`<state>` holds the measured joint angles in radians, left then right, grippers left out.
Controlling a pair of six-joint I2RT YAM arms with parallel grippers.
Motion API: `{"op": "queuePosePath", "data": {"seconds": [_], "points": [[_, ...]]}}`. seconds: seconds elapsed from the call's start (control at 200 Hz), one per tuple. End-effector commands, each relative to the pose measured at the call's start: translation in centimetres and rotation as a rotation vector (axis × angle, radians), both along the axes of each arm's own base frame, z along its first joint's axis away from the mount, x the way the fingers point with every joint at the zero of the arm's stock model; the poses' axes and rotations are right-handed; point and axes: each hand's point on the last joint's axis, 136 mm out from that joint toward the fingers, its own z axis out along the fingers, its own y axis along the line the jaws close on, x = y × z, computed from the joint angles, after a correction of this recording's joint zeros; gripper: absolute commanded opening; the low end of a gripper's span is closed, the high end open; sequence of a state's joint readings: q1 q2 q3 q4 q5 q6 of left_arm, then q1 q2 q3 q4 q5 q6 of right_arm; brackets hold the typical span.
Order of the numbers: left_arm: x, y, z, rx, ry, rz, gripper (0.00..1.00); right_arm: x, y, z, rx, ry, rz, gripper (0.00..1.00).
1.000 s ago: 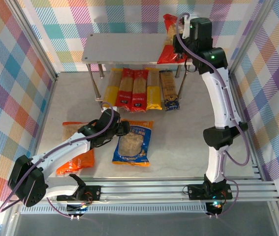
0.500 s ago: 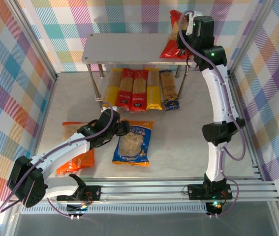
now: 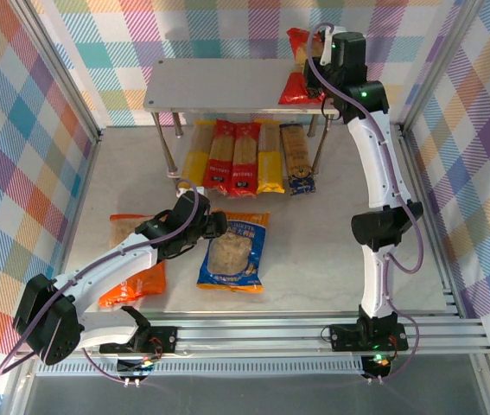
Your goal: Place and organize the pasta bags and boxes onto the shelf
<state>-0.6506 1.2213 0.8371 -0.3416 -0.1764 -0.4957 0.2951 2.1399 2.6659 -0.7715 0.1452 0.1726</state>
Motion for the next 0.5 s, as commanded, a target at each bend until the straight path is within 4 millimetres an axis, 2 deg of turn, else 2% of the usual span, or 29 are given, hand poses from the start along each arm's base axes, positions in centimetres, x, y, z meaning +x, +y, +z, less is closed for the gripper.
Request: {"op": "queuePosePath", "data": {"seconds": [0.0,0.035,0.14,0.31,0.495], "points": [[0.2,0.5,0.8,0.011,-0.014,0.003,0.71,0.2,0.9,-1.2,0.015,0.035,0.026,0.43],[0.1,0.4,0.8,0.011,-0.013,0.002,0.71,0.2,0.8,-1.4,0.016,0.041,0.024,0.53],[0.2,0.5,0.8,0.012,-0.013,0.002,0.71,0.0,0.8,-1.4,0.013,0.049,0.029,0.68],[0.2,0.5,0.9,0.011,-0.014,0.002,0.71,-0.5,0.5,-0.5,0.022,0.034,0.027,0.78],[0.2,0.7,1.1,0.015,-0.02,0.008,0.71,-1.9,-0.5,2.5,0.089,-0.012,0.033,0.92]]}}
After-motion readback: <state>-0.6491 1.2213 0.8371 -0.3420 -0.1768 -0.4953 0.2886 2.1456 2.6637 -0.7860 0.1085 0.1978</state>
